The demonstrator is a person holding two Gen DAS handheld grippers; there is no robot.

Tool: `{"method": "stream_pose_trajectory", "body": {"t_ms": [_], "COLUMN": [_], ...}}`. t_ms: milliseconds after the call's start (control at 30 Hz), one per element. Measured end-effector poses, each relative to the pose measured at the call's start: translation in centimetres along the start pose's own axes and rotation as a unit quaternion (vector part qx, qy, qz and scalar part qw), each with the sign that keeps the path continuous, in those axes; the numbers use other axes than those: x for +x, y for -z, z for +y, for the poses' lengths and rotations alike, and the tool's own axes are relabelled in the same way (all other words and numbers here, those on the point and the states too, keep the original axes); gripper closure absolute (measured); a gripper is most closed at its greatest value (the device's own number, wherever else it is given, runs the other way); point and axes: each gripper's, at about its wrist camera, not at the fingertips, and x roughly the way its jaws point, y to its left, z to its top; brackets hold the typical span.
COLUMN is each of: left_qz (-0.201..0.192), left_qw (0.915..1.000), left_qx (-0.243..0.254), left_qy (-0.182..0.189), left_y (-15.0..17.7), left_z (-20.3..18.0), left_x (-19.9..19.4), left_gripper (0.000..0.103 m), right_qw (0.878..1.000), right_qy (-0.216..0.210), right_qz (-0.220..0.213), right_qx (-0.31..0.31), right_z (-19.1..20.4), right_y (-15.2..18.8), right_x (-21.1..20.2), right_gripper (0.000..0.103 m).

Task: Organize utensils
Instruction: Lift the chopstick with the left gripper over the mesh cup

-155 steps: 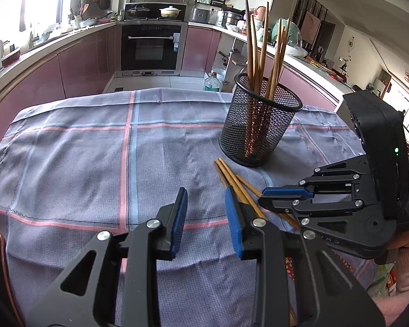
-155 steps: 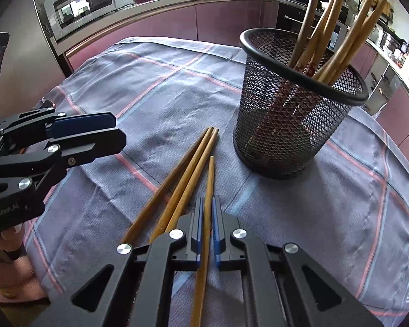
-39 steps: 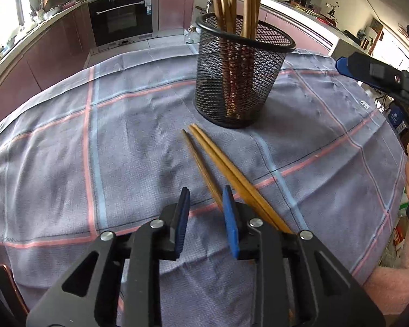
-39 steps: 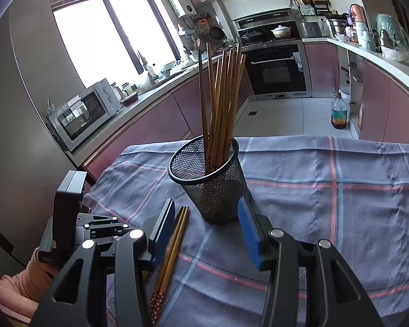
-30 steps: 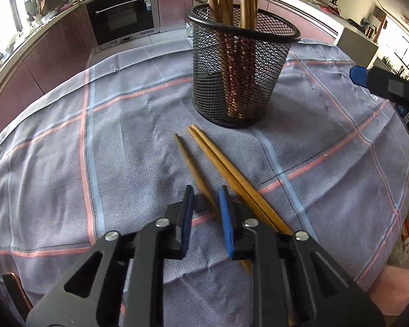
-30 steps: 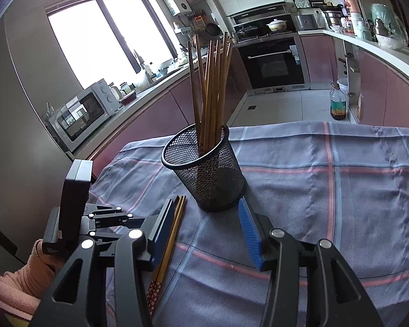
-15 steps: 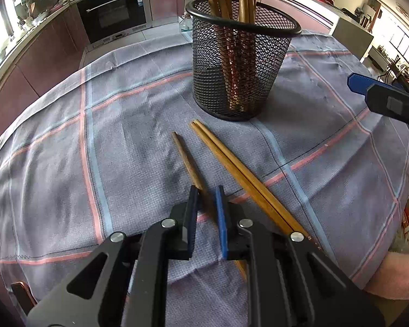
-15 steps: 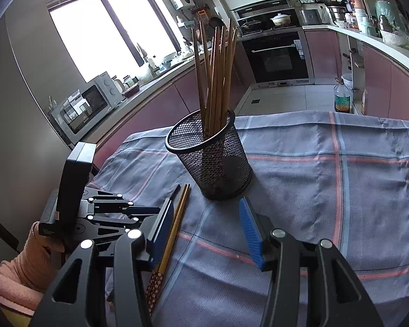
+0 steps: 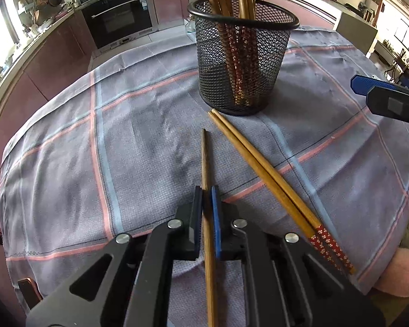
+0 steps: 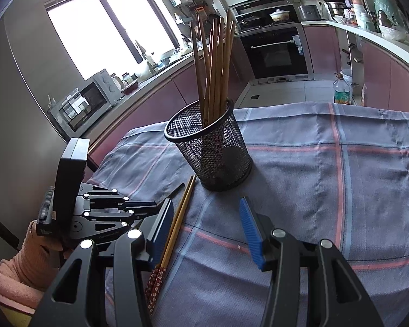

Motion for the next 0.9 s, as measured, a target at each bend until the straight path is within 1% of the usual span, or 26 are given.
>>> {"method": "stream_pose_trajectory", "body": {"t_ms": [67,100,167,267,367,467,533,633,667,767,900], "left_qz": [0.001,-0.001,-0.001,-0.005,-0.014,-0.037,-0.055,-0.095,-0.107,-0.151,-0.209], "left_qw": [1.0,1.0,1.0,0.9999,0.9998,0.9989,0.9975,0.9929,0.9916,0.9838,0.9719], "left_qx": [-0.001,0.002,0.005,0.007,-0.006,-0.019,-0.031,-0.047,-0.05,-0.064,-0.072], "left_qy": [-0.004,-0.006,-0.003,-0.006,0.011,0.022,0.03,0.054,0.053,0.072,0.082], "left_y": [-0.2,-0.1,-0.2,-0.2,-0.1,-0.2,-0.3,-0.8,-1.0,-1.9,-3.2], "left_z": [0.1,0.1,0.0,-0.3,0.0,0.5,1.0,1.7,1.8,2.4,2.8], "left_x": [0.2,0.2,0.3,0.1,-0.4,-1.9,-3.4,-6.1,-7.0,-9.8,-13.4], "left_gripper": [0.092,0.091,0.096,0.096,0.096,0.096,0.096,0.096,0.096,0.096,0.096], "right_qw": [1.0,1.0,1.0,1.0,1.0,1.0,1.0,1.0,1.0,1.0,1.0], "right_qy": [-0.001,-0.001,-0.001,-0.001,-0.001,-0.002,-0.001,-0.003,-0.003,-0.003,-0.002], "right_qz": [0.003,0.004,0.005,0.006,0.006,0.007,0.008,0.006,0.005,0.004,0.005], "right_qx": [0.003,0.003,0.002,0.004,0.002,0.003,0.003,0.002,0.003,0.002,0.005], "right_z": [-0.1,-0.1,0.0,0.0,0.1,0.1,0.0,0.0,0.0,0.0,-0.1], "right_y": [0.1,0.2,0.3,0.5,0.6,0.6,0.6,0.6,0.6,0.6,0.6], "right_x": [0.1,0.1,0.1,0.2,0.2,0.2,0.2,0.2,0.2,0.1,0.2], "right_gripper": [0.054,0.054,0.054,0.054,0.054,0.054,0.054,0.054,0.054,0.054,0.054]}}
